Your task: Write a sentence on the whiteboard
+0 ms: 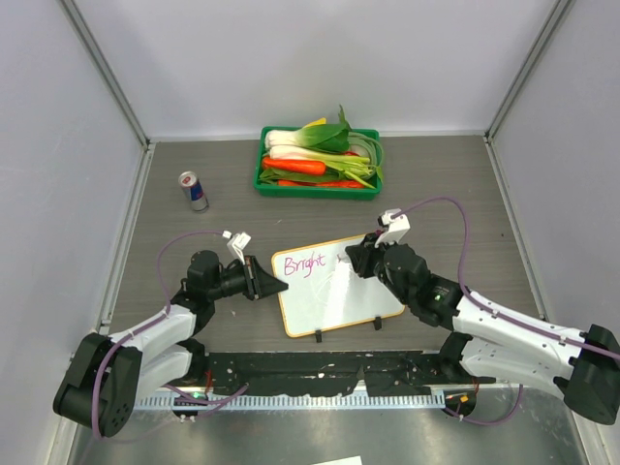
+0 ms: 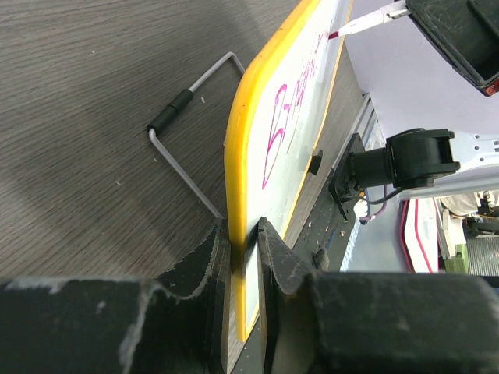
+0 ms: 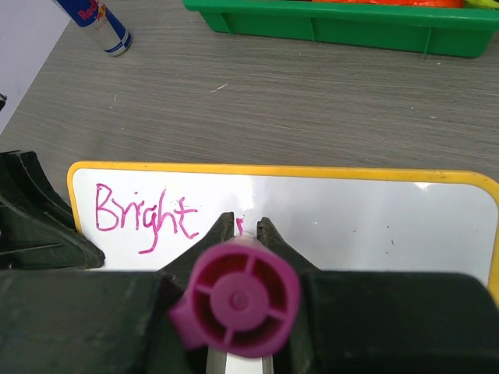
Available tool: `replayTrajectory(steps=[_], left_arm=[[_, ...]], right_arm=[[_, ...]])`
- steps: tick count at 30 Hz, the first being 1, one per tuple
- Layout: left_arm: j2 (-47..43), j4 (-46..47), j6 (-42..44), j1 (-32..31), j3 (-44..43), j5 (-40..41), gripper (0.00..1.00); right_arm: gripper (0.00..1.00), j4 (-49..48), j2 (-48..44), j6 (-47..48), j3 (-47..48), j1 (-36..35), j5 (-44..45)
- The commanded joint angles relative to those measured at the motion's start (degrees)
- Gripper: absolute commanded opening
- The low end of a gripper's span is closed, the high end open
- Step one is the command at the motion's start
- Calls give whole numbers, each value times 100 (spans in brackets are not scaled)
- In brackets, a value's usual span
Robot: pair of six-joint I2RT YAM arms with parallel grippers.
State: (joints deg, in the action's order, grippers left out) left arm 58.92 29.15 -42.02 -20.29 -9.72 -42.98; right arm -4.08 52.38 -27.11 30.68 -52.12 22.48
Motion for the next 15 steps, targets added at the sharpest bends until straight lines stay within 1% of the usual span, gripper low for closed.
replayTrajectory(steps=[1,7,15], left_arm=[[24,3,141,-45,-13,-17,0],[15,-5,141,-54,-13,-17,0],[-3,-5,141,-45,-13,-17,0]], right_arm=[[1,-58,132,189,254,26,512],[2,-15,203,180,263,35,599],[1,214,1,84,97,26,573]])
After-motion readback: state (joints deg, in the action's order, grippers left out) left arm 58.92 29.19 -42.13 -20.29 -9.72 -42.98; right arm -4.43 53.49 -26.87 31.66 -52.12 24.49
